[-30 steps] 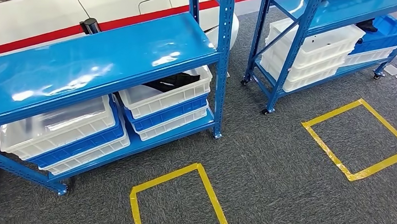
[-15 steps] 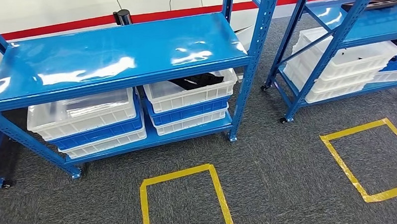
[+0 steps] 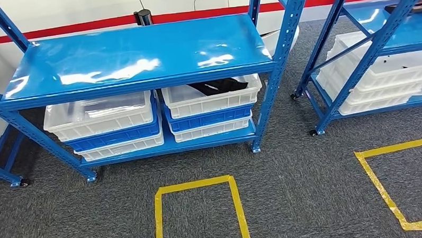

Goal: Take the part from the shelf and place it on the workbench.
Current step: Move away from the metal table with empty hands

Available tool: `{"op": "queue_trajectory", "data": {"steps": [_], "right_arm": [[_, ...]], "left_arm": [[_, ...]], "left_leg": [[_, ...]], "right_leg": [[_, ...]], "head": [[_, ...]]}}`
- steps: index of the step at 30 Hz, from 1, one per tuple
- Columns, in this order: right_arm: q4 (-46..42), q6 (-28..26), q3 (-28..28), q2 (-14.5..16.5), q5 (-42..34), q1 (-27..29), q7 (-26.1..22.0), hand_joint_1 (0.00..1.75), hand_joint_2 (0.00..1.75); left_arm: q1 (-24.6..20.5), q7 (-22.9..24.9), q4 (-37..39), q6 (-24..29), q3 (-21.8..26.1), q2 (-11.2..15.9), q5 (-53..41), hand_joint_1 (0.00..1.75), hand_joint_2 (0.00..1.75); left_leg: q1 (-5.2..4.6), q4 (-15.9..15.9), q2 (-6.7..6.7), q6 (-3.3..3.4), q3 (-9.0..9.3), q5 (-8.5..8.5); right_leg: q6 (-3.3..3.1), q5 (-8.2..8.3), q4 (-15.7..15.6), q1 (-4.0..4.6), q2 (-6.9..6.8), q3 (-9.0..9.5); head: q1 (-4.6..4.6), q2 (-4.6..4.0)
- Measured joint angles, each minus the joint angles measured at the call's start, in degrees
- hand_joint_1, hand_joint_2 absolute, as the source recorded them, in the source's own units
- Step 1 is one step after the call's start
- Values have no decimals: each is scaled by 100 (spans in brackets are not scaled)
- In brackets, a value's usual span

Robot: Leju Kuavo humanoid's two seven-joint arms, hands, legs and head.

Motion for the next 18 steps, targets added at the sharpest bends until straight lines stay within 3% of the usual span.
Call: {"op": "queue_trajectory", "data": {"steps": [2, 3, 5, 7, 9, 11, 12, 13, 15, 17, 18], "right_arm": [[0, 1, 0, 4, 7, 0, 0, 0, 175], [0, 1, 0, 3, 9, -1, 0, 0, 175], [0, 0, 0, 2, 19, -11, 0, 0, 175], [0, -2, 0, 1, 32, -22, 0, 0, 175], [0, -3, 0, 2, 36, -25, 0, 0, 175], [0, -4, -1, 3, 30, -33, 0, 0, 175], [0, -4, -1, 3, 26, -45, 1, 0, 175], [0, -4, -1, 3, 26, -57, 3, 0, 175], [0, -4, 0, -2, 27, -67, 15, 0, 87], [0, -7, 0, -4, 20, -61, 32, 0, 0], [0, -18, -1, -4, 9, -57, 37, 0, 0]], "left_arm": [[-16, -1, 0, 1, 0, 2, -4, 0, 0], [-24, -2, 0, 1, 0, 2, -9, 0, 0], [-29, -2, 0, 1, 0, 2, -20, 0, 0], [-25, -3, 0, 2, 0, 0, -28, 0, 0], [-28, -4, 0, 5, 0, -3, -38, 0, 0], [-27, -3, 0, 9, 0, -4, -48, 0, 0], [-23, -3, 0, 9, 0, -4, -50, 0, 0], [-19, -2, 0, 9, 0, -4, -51, 0, 0], [-17, -3, 0, 8, 0, -7, -52, 0, 0], [-19, -5, 0, -1, 0, -8, -52, 0, 0], [-17, -9, 0, -4, 0, -7, -51, 0, 0]], "left_leg": [[-30, -584, 146, 44, 299, 181], [-50, -698, 174, 70, 346, 189], [-70, -738, 80, 137, 329, 198], [-52, -770, -19, 211, 323, 236], [-28, -786, -112, 264, 310, 263], [-25, -785, -212, 287, 289, 272], [-25, -784, -265, 289, 286, 274], [-24, -783, -319, 288, 291, 275], [-20, -782, -435, 279, 308, 279], [-45, -767, -533, 237, 305, 278], [-57, -771, -562, 207, 299, 281]], "right_leg": [[53, -36, 10, 47, -67, 29], [81, -49, 7, 68, -105, 39], [131, -59, -11, 82, -198, 52], [164, -160, 132, 67, -118, -13], [139, -445, 714, 47, 104, -293], [116, -711, 1455, 44, 208, -663], [137, -735, 1630, 43, 221, -758], [177, -667, 1580, 39, 230, -744], [270, -344, 890, 21, 316, -422], [274, -100, 196, 13, 445, -122], [244, -57, 42, 17, 486, -67]], "head": [[7, 0], [12, 0], [24, 0], [35, 0], [65, 0], [83, 0], [84, 0], [86, 0], [91, 0], [95, 0], [95, 0]]}}
